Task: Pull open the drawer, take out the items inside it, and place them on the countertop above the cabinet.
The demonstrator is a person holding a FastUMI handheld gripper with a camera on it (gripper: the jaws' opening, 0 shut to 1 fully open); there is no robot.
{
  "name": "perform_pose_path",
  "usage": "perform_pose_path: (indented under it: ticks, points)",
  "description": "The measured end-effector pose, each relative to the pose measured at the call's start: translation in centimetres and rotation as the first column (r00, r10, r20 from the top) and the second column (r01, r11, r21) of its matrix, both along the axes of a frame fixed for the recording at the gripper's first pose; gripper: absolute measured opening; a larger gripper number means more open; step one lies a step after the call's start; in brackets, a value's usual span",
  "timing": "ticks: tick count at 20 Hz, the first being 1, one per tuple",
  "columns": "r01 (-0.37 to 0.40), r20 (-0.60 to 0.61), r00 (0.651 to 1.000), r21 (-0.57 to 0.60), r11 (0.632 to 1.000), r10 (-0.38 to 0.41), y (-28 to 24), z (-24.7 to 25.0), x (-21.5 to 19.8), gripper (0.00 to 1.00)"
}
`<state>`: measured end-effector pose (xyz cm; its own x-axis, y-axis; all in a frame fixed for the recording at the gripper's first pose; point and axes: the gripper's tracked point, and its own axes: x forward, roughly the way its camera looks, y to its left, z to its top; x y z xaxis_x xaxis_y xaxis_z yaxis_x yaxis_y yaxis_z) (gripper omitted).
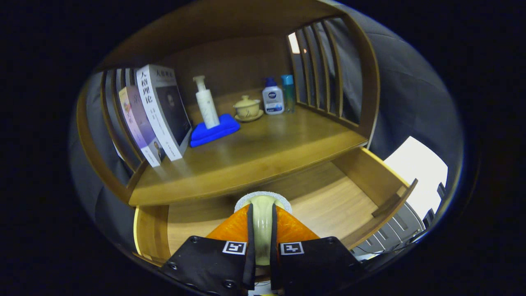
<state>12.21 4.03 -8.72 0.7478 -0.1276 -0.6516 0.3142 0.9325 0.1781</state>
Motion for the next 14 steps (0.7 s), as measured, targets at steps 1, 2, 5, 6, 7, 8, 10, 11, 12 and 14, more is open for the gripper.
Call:
perform_pose_path:
  ticks: [1, 2, 5, 6, 7, 8, 10, 11, 12, 14]
  points:
    - [0.007, 0.021, 1.0, -0.003, 1.0, -0.007, -0.3, 0.9, 0.0, 0.16]
    - [0.009, 0.043, 0.999, -0.011, 1.0, -0.009, -0.7, 1.8, 0.0, 0.16]
    - [0.015, 0.094, 0.996, -0.034, 0.999, -0.012, -1.5, 4.2, 0.7, 0.16]
    - [0.012, 0.105, 0.994, -0.038, 0.999, -0.008, -1.6, 4.7, 1.0, 0.16]
    - [0.009, 0.11, 0.994, -0.046, 0.999, -0.004, -1.8, 5.1, 1.5, 0.16]
    - [-0.001, 0.122, 0.992, -0.054, 0.999, 0.008, -1.8, 5.4, 2.0, 0.16]
    - [-0.023, 0.13, 0.991, -0.065, 0.998, 0.032, -1.5, 5.7, 3.2, 0.16]
    - [-0.038, 0.142, 0.989, -0.076, 0.996, 0.048, -1.4, 6.0, 4.1, 0.16]
    - [-0.051, 0.146, 0.987, -0.095, 0.994, 0.065, -1.4, 6.1, 4.9, 0.16]
    - [-0.084, 0.142, 0.985, -0.128, 0.988, 0.102, -1.2, 6.0, 6.5, 0.16]
